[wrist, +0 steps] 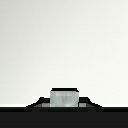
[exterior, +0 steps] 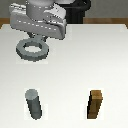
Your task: Put the loop with the handle onto the peg.
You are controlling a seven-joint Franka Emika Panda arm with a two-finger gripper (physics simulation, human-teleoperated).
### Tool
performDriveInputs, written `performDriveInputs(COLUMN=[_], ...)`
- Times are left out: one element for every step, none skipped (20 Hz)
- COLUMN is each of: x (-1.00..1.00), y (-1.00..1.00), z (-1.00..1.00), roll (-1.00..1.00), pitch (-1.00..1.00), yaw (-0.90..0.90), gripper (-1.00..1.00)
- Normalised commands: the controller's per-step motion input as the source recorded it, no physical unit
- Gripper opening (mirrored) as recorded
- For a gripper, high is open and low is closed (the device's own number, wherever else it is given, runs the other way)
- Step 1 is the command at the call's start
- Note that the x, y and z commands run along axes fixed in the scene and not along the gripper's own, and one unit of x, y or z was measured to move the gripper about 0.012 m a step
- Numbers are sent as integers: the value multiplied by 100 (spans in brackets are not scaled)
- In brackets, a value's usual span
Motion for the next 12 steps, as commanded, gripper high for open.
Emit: performDriveInputs(x=[0,0,100,0,100,0,0,0,0,0,100,0], y=[0,0,0,0,0,0,0,0,0,0,0,0], z=[0,0,0,0,0,0,100,100,100,0,0,0], roll=[0,0,0,0,0,0,0,0,0,0,0,0], pitch=[0,0,0,0,0,0,0,0,0,0,0,0], yaw=[0,0,0,0,0,0,0,0,0,0,0,0], gripper=[-100,-100,-100,-100,-100,-100,-100,-100,-100,-100,-100,-100])
